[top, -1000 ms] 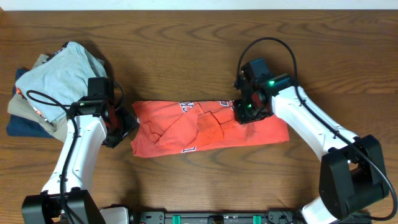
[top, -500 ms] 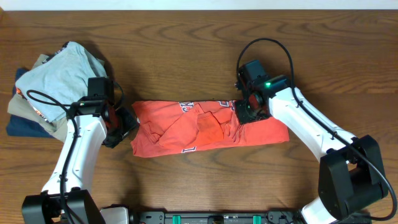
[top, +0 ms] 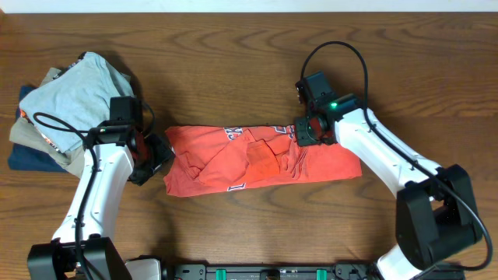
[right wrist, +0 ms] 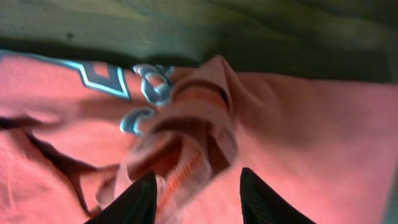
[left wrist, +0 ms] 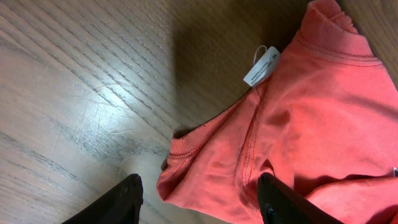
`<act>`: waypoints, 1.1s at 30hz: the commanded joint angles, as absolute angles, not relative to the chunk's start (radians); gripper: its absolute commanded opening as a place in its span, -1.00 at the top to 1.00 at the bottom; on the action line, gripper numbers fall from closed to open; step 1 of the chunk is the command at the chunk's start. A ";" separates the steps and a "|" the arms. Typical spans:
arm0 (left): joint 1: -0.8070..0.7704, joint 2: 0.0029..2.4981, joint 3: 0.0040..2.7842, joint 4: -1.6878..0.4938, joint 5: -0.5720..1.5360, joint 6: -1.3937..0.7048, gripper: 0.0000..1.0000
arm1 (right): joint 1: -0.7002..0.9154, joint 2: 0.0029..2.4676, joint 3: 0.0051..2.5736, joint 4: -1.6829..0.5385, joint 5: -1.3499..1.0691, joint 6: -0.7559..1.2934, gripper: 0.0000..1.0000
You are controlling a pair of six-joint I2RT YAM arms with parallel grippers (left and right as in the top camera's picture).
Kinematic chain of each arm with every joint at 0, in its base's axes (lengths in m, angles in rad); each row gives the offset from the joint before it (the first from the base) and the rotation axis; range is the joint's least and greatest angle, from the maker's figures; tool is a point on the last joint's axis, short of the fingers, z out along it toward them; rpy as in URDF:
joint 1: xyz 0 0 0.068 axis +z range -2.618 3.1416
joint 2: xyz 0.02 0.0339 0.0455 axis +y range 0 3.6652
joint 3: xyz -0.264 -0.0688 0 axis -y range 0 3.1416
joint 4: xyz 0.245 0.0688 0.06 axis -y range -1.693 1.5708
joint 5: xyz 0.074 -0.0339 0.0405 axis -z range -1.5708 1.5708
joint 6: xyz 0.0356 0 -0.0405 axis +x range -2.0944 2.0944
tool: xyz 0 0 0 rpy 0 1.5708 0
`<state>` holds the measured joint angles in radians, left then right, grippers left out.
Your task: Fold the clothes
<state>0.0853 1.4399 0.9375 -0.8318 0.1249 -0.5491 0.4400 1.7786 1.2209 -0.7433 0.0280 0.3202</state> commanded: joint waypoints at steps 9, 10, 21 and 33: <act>0.090 1.437 0.953 -0.838 0.120 -0.543 -0.22 | 0.457 1.835 1.214 -0.587 -0.290 0.279 0.28; 0.090 1.437 0.953 -0.838 0.120 -0.543 -0.22 | 0.459 1.835 1.214 -0.596 -0.287 0.256 0.31; 0.090 1.437 0.953 -0.838 0.120 -0.543 -0.22 | 0.399 1.640 1.236 -0.702 -0.064 0.231 0.17; 0.090 1.437 0.953 -0.837 0.120 -0.543 -0.23 | 0.371 1.750 1.199 -0.740 0.056 0.343 0.20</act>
<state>0.0853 1.4399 0.9375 -0.8330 0.1249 -0.5491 0.3790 1.6905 1.2175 -0.7410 0.0219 0.2813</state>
